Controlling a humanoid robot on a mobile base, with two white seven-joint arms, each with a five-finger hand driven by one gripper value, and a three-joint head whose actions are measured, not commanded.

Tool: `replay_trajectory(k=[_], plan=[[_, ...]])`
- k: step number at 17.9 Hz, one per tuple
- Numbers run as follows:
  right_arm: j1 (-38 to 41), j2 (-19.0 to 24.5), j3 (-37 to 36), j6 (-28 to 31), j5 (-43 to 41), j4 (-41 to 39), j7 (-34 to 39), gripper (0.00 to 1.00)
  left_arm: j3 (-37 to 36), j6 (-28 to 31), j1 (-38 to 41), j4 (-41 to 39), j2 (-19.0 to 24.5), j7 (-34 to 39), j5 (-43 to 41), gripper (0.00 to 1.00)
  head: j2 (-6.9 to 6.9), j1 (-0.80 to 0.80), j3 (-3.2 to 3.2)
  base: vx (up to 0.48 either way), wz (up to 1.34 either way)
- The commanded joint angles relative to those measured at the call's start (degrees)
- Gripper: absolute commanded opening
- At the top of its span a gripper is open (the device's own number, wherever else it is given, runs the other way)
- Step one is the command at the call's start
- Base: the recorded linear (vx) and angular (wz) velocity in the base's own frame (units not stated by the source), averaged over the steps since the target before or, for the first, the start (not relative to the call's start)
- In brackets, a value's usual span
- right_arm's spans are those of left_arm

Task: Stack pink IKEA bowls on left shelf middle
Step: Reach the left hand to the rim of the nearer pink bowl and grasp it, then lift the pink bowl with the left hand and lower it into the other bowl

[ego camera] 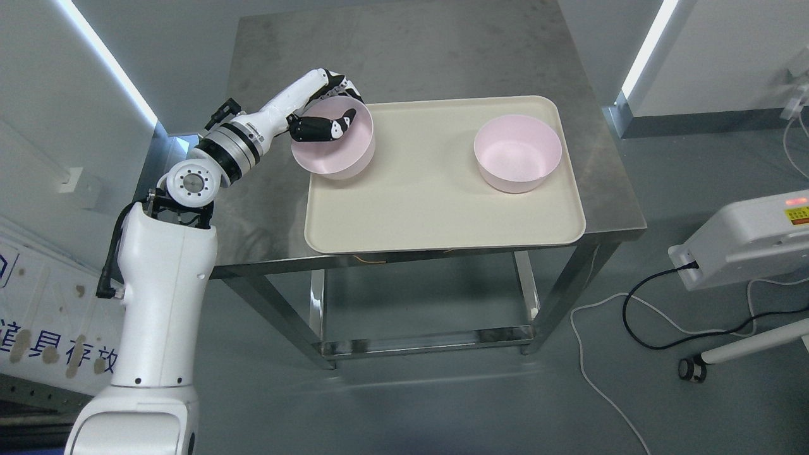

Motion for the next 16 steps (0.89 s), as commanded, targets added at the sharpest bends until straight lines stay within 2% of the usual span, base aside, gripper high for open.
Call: replay_trajectory(k=[1, 3, 6, 7, 11, 13, 16], plan=[[0.0, -1.0, 0.0, 0.0, 0.0, 0.0, 0.1, 1.00, 3.8, 0.6, -5.3, 0.1, -8.9, -1.5, 0.1, 0.00, 0.00, 0.00, 0.00, 0.000, 0.00], [0.0, -1.0, 0.0, 0.0, 0.0, 0.0, 0.2, 1.00, 2.1, 0.7, -7.8, 0.0, -9.0, -3.8, 0.1, 0.00, 0.00, 0.00, 0.00, 0.000, 0.00], [0.0, -1.0, 0.0, 0.0, 0.0, 0.0, 0.1, 1.00, -12.7, 1.3, -10.9, 0.0, -9.0, -3.2, 0.8, 0.01, 0.00, 0.00, 0.00, 0.000, 0.00], [0.0, -1.0, 0.0, 0.0, 0.0, 0.0, 0.1, 1.00, -20.1, 1.4, -12.9, 0.5, -9.0, -2.1, 3.0, 0.01, 0.00, 0.00, 0.00, 0.000, 0.00], [0.0, -1.0, 0.0, 0.0, 0.0, 0.0, 0.2, 1.00, -41.6, 3.1, -16.1, 5.4, -9.0, 8.0, 11.7, 0.01, 0.00, 0.00, 0.00, 0.000, 0.00], [0.0, -1.0, 0.0, 0.0, 0.0, 0.0, 0.2, 1.00, -44.4, 2.8, -16.5, 9.1, -9.0, 9.2, 11.9, 0.01, 0.00, 0.00, 0.00, 0.000, 0.00], [0.0, -1.0, 0.0, 0.0, 0.0, 0.0, 0.2, 1.00, -44.5, 2.3, -19.5, 15.0, -9.0, 11.4, 13.0, 0.01, 0.00, 0.00, 0.00, 0.000, 0.00]])
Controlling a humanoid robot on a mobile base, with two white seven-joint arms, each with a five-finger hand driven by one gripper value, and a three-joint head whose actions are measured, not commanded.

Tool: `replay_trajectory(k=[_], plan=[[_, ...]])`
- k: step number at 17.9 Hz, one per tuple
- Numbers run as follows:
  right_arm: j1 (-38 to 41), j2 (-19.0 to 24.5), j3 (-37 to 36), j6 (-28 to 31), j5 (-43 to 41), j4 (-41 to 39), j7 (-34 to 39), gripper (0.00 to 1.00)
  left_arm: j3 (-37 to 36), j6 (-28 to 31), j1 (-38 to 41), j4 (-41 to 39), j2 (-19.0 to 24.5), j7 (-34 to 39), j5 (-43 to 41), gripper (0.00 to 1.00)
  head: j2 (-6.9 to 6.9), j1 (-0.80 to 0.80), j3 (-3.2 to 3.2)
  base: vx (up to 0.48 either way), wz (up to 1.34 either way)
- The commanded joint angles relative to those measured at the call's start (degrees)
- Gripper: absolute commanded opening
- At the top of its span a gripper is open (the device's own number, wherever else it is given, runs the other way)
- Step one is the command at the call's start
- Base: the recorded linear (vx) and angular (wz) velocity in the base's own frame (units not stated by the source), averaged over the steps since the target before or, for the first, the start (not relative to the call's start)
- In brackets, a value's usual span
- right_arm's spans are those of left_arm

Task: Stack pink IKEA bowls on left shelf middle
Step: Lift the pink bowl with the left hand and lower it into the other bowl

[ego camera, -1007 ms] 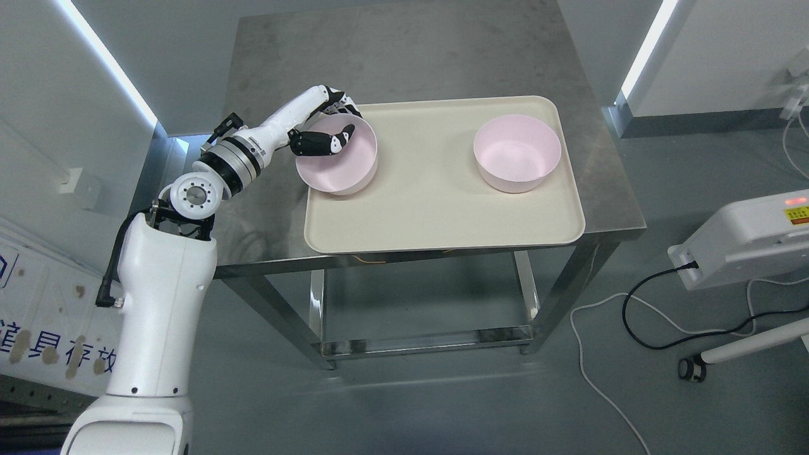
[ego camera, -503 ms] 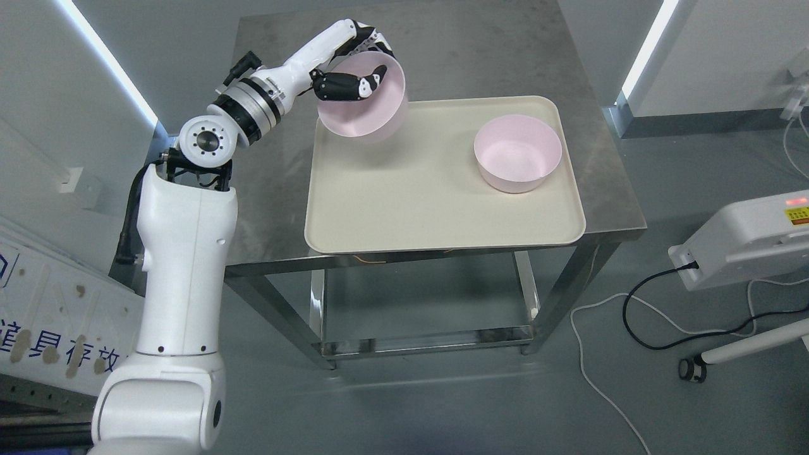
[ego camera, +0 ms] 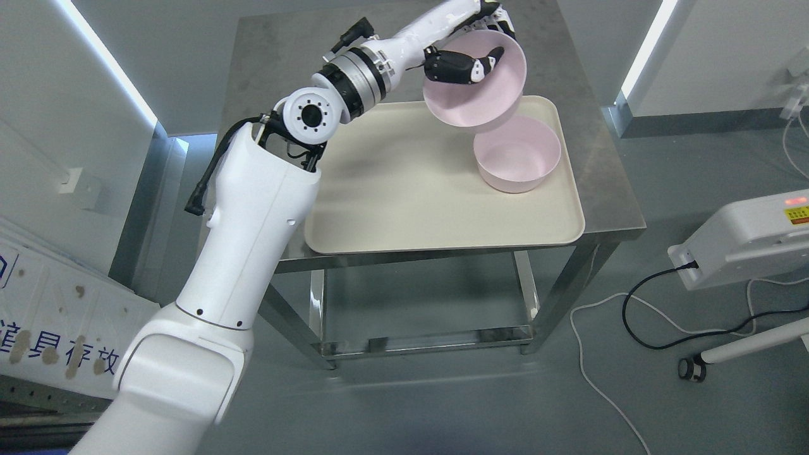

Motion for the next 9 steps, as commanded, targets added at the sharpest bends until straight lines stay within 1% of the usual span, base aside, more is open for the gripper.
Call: replay_trajectory(k=[1, 5, 9], plan=[[0.0, -1.0, 0.0, 0.0, 0.0, 0.0, -0.1, 1.00, -20.1, -0.7, -5.2, 12.2, -0.9, 3.2, 3.8, 0.01, 0.00, 0.00, 0.00, 0.000, 0.00], [0.0, -1.0, 0.0, 0.0, 0.0, 0.0, 0.0, 1.00, -19.4, -0.8, -5.7, 15.8, -0.9, 5.1, 3.6, 0.01, 0.00, 0.00, 0.00, 0.000, 0.00], [0.0, -1.0, 0.0, 0.0, 0.0, 0.0, 0.0, 1.00, -19.0, -0.7, -5.7, 16.2, -0.9, 5.8, 3.7, 0.02, 0.00, 0.00, 0.00, 0.000, 0.00]])
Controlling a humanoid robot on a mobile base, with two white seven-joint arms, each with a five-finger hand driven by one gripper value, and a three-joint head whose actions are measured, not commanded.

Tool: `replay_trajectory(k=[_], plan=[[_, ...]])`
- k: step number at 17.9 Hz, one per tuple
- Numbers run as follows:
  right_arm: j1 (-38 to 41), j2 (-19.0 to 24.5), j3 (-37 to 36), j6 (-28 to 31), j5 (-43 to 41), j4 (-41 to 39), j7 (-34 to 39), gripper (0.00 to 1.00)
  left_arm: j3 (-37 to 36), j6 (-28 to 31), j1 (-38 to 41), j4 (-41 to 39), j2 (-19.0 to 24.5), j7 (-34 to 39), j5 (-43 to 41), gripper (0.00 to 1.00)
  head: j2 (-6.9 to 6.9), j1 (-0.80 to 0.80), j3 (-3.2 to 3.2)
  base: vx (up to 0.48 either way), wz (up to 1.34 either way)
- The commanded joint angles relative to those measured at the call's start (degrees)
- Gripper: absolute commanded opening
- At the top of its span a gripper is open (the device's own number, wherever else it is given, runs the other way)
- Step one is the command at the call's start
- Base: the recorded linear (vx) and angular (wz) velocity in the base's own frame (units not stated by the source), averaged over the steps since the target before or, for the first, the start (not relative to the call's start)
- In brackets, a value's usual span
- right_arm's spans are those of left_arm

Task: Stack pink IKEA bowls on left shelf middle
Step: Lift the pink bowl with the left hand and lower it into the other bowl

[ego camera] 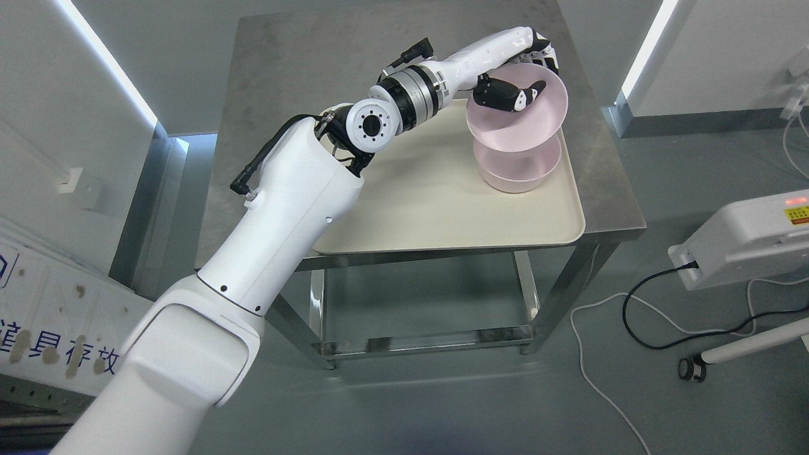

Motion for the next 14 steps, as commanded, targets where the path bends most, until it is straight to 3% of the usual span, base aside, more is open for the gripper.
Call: replay_trajectory(k=[1, 11, 14], plan=[[0.0, -1.0, 0.0, 0.0, 0.0, 0.0, -0.3, 1.00, -7.1, 0.1, -0.9, 6.9, 0.3, 0.3, 0.6, 0.02, 0.00, 0.00, 0.00, 0.000, 0.00], [0.0, -1.0, 0.0, 0.0, 0.0, 0.0, -0.3, 1.00, -6.0, 0.1, -1.0, 6.0, 0.3, 0.5, 0.7, 0.04, 0.00, 0.00, 0.00, 0.000, 0.00], [0.0, -1.0, 0.0, 0.0, 0.0, 0.0, -0.3, 1.00, -5.8, 0.1, -1.0, 5.8, 0.3, 0.5, 0.7, 0.12, 0.00, 0.00, 0.00, 0.000, 0.00]])
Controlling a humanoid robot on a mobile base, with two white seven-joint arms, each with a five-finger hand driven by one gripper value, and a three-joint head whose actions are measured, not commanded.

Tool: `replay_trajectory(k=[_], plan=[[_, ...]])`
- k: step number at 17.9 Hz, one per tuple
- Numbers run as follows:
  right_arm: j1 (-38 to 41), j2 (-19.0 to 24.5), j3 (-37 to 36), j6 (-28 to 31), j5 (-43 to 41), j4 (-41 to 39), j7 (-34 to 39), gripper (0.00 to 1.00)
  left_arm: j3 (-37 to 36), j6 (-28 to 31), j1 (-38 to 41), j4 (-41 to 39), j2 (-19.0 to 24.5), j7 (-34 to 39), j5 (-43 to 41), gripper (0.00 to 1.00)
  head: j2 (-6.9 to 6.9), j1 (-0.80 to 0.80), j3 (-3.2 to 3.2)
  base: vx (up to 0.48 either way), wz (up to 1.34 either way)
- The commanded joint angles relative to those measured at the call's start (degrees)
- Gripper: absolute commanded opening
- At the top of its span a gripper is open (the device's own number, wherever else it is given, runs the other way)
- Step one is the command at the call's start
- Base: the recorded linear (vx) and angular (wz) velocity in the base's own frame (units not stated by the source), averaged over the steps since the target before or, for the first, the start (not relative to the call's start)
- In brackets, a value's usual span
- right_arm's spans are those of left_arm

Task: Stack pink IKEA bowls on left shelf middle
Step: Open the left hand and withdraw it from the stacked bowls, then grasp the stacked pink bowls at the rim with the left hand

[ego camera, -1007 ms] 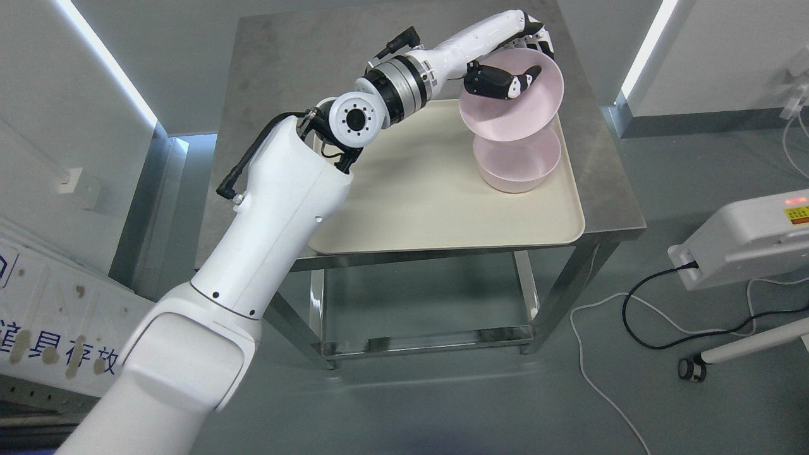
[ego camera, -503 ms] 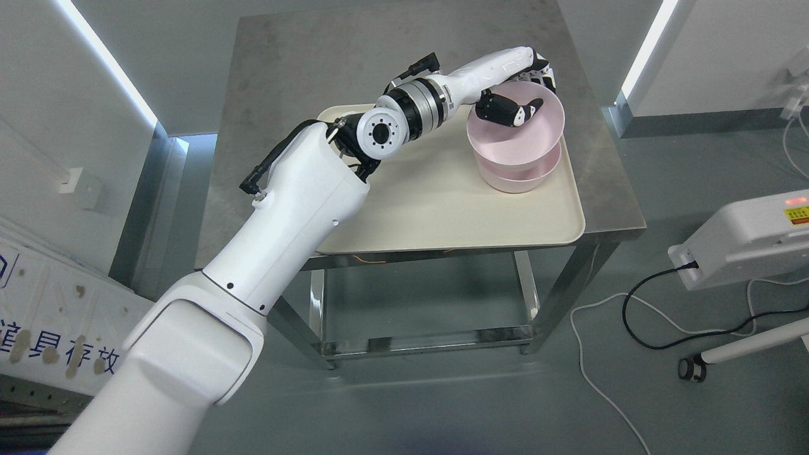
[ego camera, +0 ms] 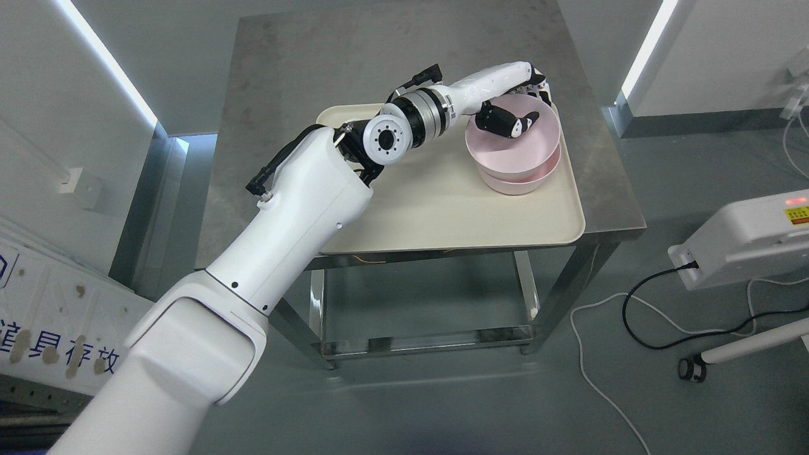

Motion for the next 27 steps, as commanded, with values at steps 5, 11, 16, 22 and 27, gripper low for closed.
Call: replay_trajectory(k=[5, 11, 16, 22, 27], plan=[[0.0, -1.0, 0.0, 0.0, 0.0, 0.0, 0.2, 1.00, 9.8, 0.1, 0.0, -5.3, 0.8, -0.3, 0.1, 0.63, 0.00, 0.00, 0.00, 0.000, 0.00], [0.0, -1.0, 0.0, 0.0, 0.0, 0.0, 0.3, 1.00, 25.6, 0.0, 11.0, -23.3, 0.8, -2.0, 9.2, 0.81, 0.00, 0.00, 0.00, 0.000, 0.00], [0.0, -1.0, 0.0, 0.0, 0.0, 0.0, 0.3, 1.00, 24.0, -0.8, 22.2, -33.1, 1.1, -13.3, 5.4, 0.80, 0.00, 0.00, 0.00, 0.000, 0.00], [0.0, -1.0, 0.0, 0.0, 0.0, 0.0, 0.3, 1.00, 21.7, -1.1, 22.4, -32.5, 3.2, -14.0, -17.8, 0.79, 0.00, 0.00, 0.00, 0.000, 0.00], [0.0, -1.0, 0.0, 0.0, 0.0, 0.0, 0.2, 1.00, 14.4, -1.3, 22.0, -29.7, 2.6, -14.0, -25.2, 0.73, 0.00, 0.00, 0.00, 0.000, 0.00]])
